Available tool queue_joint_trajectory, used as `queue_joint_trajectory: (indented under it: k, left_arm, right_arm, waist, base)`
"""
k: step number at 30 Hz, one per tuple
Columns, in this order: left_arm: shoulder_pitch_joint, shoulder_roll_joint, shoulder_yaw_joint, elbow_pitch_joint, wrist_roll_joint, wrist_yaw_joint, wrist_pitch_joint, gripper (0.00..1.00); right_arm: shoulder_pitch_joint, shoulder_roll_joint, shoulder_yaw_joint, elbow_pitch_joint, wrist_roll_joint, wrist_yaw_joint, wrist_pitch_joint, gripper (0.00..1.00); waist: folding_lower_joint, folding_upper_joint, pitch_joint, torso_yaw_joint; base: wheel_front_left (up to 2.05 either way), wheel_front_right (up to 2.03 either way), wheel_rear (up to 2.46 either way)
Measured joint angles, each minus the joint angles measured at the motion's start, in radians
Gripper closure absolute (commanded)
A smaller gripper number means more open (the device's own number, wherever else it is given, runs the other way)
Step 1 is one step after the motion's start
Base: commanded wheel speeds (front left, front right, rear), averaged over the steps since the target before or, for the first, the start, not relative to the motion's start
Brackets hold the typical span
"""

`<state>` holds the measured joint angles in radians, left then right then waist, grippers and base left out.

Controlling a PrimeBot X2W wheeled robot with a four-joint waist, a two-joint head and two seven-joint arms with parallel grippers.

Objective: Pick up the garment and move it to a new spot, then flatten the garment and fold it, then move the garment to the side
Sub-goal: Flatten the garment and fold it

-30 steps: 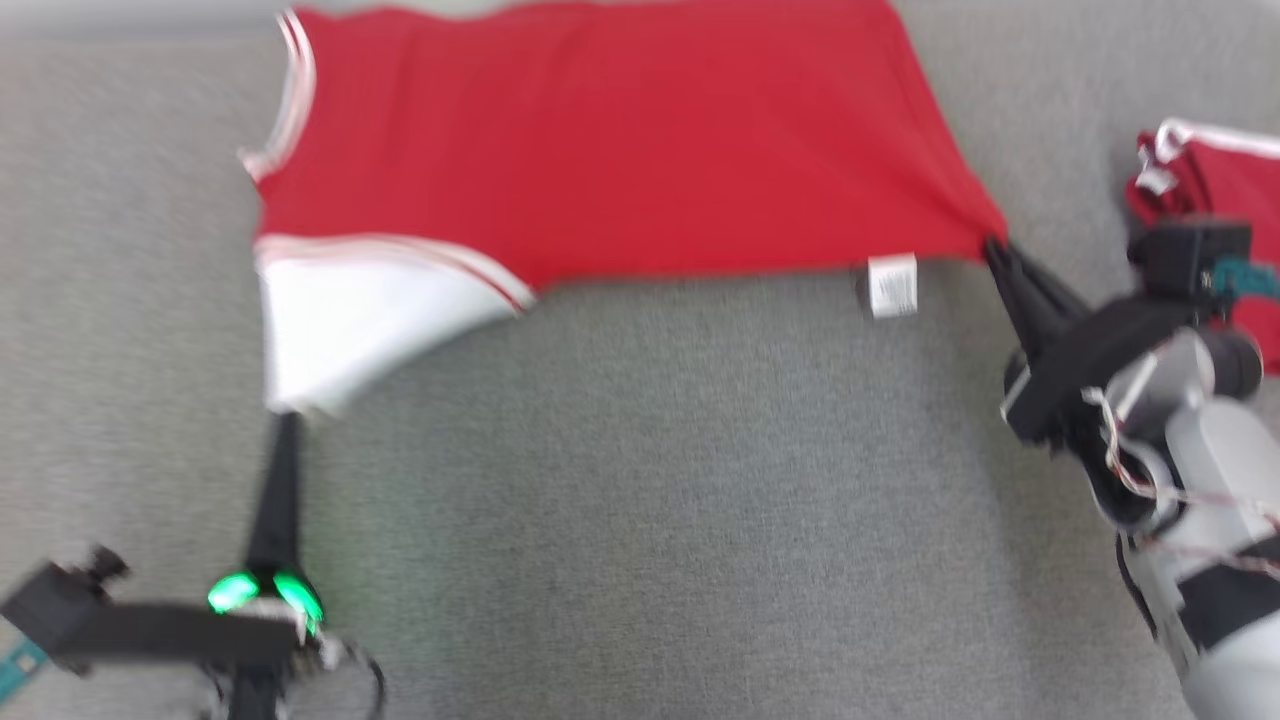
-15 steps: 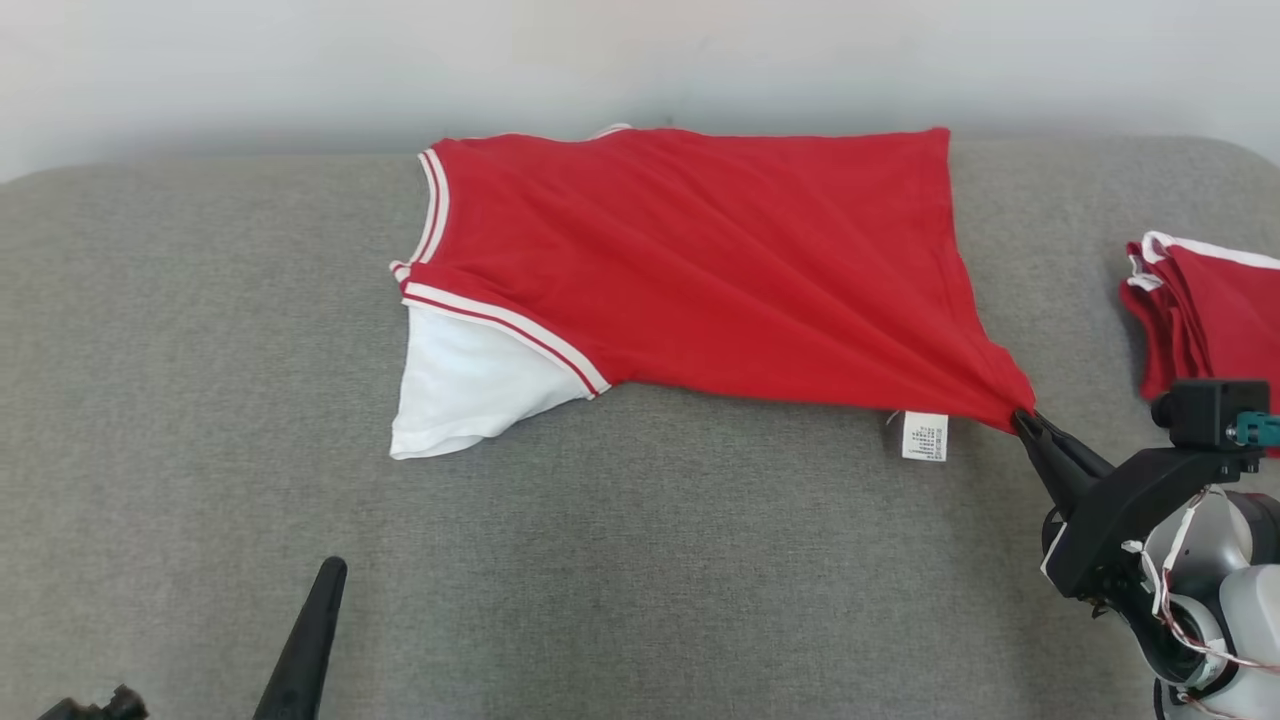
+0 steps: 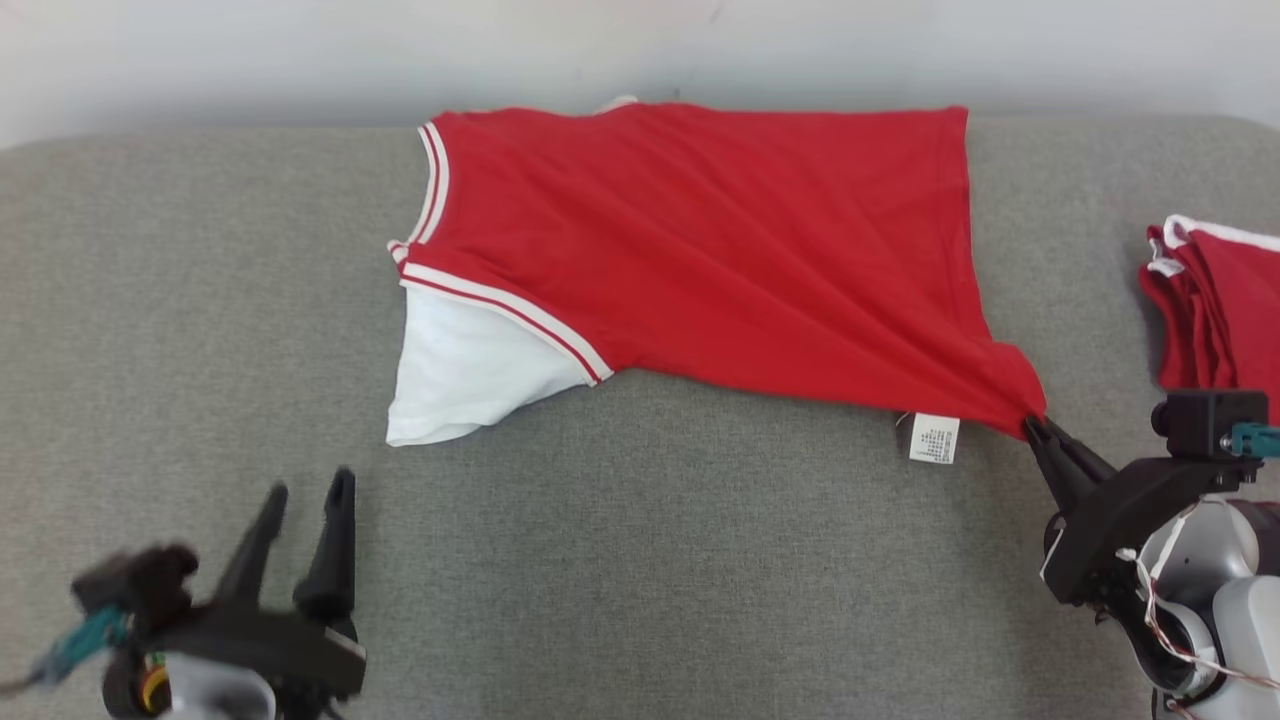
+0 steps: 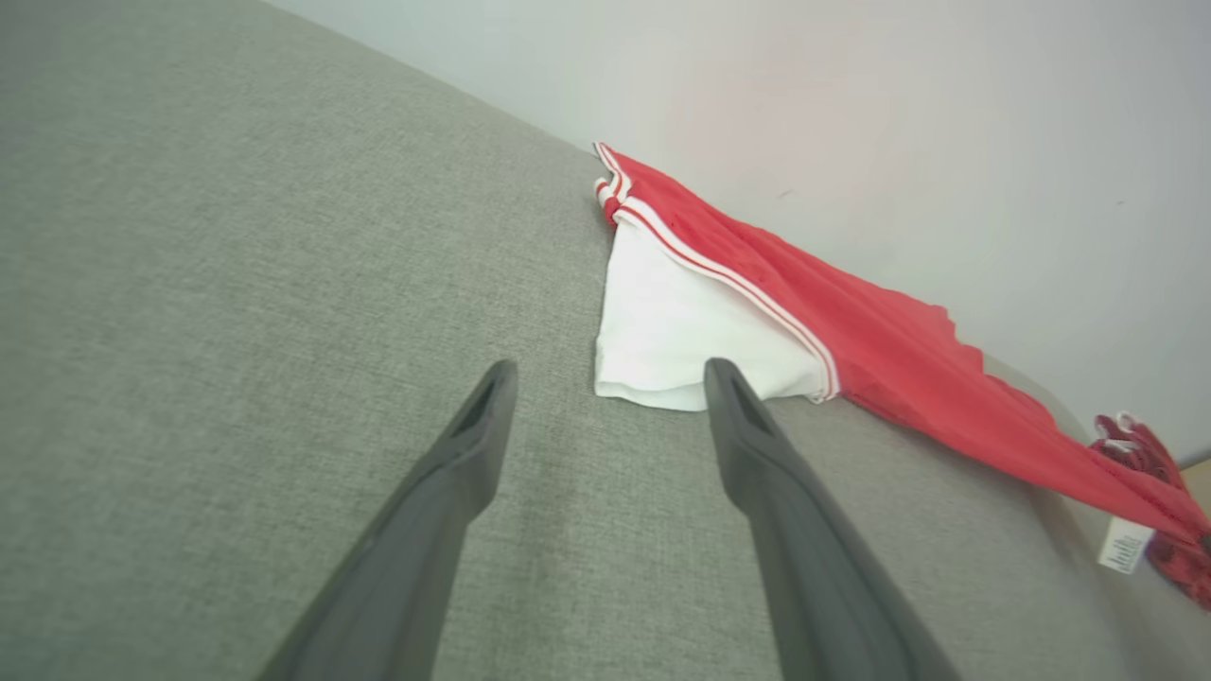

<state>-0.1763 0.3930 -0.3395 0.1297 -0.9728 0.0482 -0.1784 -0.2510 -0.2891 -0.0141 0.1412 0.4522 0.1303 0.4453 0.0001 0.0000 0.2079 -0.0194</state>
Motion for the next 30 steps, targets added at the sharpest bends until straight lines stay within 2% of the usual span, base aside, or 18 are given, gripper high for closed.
queue_joint_trajectory:
  k: [1,8,15,20,21,22,23,27,30]
  left_arm:
    - [-0.034,0.009,-0.014,0.028,0.027,0.008,0.008,0.00]
    - [-0.269,0.052,-0.105,0.262,0.192,0.050,0.089,0.00]
    - [-0.346,0.040,-0.143,0.355,0.213,0.013,0.132,0.00]
    - [-0.356,0.034,-0.148,0.379,0.196,0.004,0.151,0.02]
    - [-0.357,0.036,-0.151,0.382,0.196,0.004,0.158,0.10]
    - [-0.357,0.040,-0.153,0.386,0.196,0.004,0.164,0.39]
    - [-0.357,0.042,-0.157,0.389,0.196,0.005,0.169,0.51]
    - [-0.350,0.043,-0.173,0.378,0.196,0.004,0.198,0.58]
    - [-0.332,0.042,-0.179,0.357,0.185,0.002,0.209,0.57]
  right_arm:
    - [-0.004,0.002,0.000,0.000,-0.006,0.000,-0.006,0.00]
    - [-0.043,0.022,0.014,0.002,-0.023,0.000,-0.016,0.00]
    - [-0.057,0.028,0.027,0.010,-0.022,0.000,-0.032,0.00]
    - [-0.057,0.032,0.026,0.012,-0.022,0.000,-0.037,0.00]
    - [-0.057,0.032,0.025,0.013,-0.022,0.000,-0.037,0.00]
    - [-0.057,0.033,0.025,0.014,-0.022,0.000,-0.037,0.00]
    - [-0.057,0.034,0.025,0.015,-0.022,0.000,-0.037,0.00]
    - [-0.053,0.040,0.024,0.015,-0.022,0.000,-0.037,0.00]
    - [-0.049,0.040,0.017,0.011,-0.022,0.000,-0.033,0.00]
  waist:
    - [0.0000,0.0000,0.007,-0.002]
    - [0.0001,0.0001,0.077,-0.027]
    - [0.0001,0.0002,0.123,-0.065]
    - [0.0001,0.0002,0.127,-0.080]
    - [0.0001,0.0001,0.125,-0.081]
    - [0.0000,0.0001,0.123,-0.082]
    - [0.0000,0.0001,0.121,-0.083]
    - [0.0000,0.0001,0.111,-0.085]
    - [-0.0001,0.0001,0.105,-0.084]
  base:
    - [0.00,0.00,0.00]
    - [0.00,0.00,0.00]
    - [0.00,0.00,0.00]
    - [0.00,0.00,0.00]
    - [0.00,0.00,0.00]
    - [0.00,0.00,0.00]
    - [0.00,0.00,0.00]
    - [0.00,0.00,0.00]
    - [0.00,0.00,0.00]
